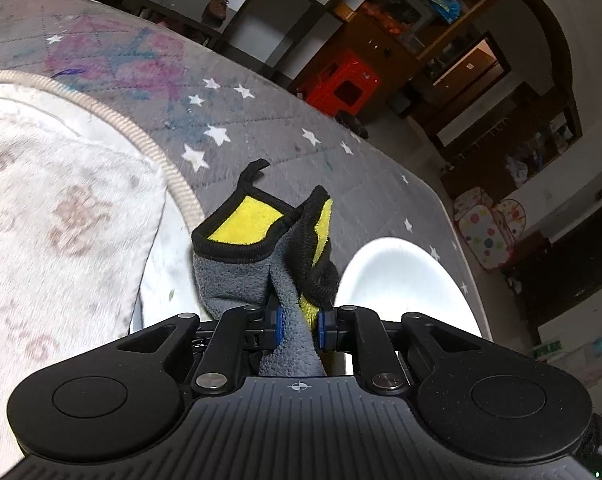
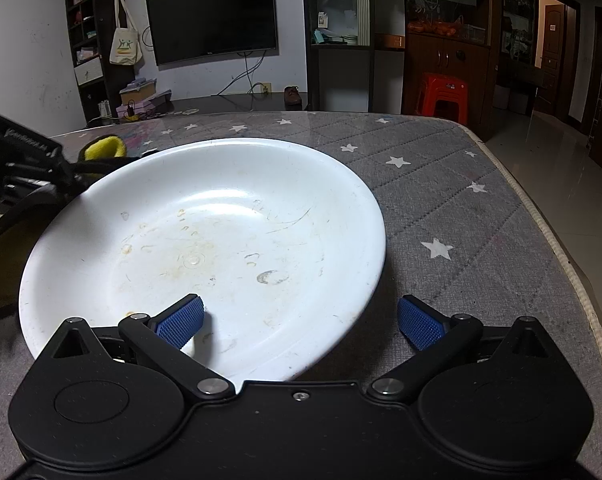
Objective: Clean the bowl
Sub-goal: 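Wipe the bowl again with the cloth held in the left gripper, then sweep the yellow-and-grey cloth in the left gripper across the bowl's inside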
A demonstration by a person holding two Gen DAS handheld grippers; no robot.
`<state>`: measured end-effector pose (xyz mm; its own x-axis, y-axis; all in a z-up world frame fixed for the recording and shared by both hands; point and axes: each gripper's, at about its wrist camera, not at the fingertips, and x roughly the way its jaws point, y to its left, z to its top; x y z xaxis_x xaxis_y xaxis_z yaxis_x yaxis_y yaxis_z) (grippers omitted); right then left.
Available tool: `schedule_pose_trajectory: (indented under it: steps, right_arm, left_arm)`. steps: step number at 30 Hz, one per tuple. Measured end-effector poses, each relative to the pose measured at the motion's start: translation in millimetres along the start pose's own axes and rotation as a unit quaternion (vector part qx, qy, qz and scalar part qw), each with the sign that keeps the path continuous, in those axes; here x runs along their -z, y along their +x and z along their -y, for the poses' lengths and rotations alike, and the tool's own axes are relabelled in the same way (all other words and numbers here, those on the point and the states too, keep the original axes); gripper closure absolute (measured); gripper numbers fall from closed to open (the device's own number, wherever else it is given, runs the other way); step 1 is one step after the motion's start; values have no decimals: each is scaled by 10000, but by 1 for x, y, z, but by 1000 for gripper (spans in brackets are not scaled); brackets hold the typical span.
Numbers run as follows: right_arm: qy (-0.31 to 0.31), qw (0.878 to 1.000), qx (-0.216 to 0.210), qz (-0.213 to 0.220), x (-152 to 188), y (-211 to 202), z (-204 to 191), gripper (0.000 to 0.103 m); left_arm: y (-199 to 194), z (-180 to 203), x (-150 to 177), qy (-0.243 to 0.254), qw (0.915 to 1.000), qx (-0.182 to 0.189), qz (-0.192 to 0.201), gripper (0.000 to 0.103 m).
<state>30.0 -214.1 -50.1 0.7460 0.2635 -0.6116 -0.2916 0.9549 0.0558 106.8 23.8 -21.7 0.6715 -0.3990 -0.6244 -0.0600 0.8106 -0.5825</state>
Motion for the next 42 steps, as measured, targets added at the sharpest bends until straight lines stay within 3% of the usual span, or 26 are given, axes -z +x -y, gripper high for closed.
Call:
schedule_pose_trajectory:
  steps: [28,42]
  right_arm:
    - [1,10000,0,8,0,1,0,0]
    - [-1,10000,1,11,1,1,1,0]
  left_arm:
    - [57,50,-39,980,9936,-496,-265,88]
    - [91,82,-48,1251,9902,-452,-436,88]
